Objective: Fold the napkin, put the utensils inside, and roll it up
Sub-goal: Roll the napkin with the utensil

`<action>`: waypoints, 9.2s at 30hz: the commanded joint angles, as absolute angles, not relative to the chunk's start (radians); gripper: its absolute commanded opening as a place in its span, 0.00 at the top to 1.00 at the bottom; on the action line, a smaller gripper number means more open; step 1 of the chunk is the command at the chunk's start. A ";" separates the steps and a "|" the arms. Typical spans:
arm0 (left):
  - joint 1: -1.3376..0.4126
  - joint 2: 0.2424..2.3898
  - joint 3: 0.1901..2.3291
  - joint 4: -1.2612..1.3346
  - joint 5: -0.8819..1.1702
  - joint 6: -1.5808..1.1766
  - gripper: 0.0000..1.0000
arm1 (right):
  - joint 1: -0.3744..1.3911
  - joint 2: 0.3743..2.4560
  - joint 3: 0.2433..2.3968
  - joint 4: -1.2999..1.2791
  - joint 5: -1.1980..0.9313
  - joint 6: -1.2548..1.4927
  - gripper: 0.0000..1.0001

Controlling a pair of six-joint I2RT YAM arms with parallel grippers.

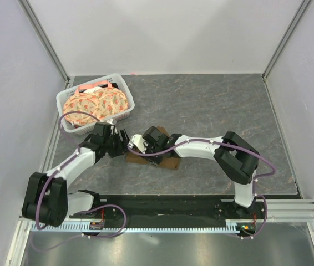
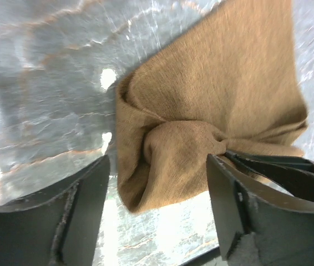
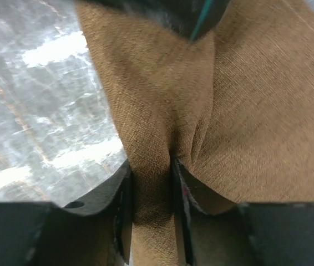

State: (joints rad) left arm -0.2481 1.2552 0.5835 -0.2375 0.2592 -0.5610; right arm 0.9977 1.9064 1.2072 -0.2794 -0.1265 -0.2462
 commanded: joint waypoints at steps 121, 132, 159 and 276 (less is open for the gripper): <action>-0.270 1.152 0.305 0.314 0.505 -0.561 0.38 | 0.640 2.256 1.272 -0.534 -1.201 -0.207 0.80; -0.282 1.361 0.347 0.374 0.606 -0.549 0.84 | 0.635 2.234 1.292 -0.554 -1.137 -0.198 0.74; -0.293 1.520 0.561 0.006 0.534 -0.551 0.98 | 0.995 1.531 0.971 -0.333 0.104 -0.083 0.20; -0.307 1.569 0.693 -0.090 0.462 -0.488 0.98 | 0.701 1.756 1.020 -0.618 -0.350 -0.051 0.46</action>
State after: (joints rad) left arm -0.3046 1.5532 0.6651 -0.0288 0.4988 -0.5179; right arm 0.6945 1.7195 1.0218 -0.5682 -0.3466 -0.0639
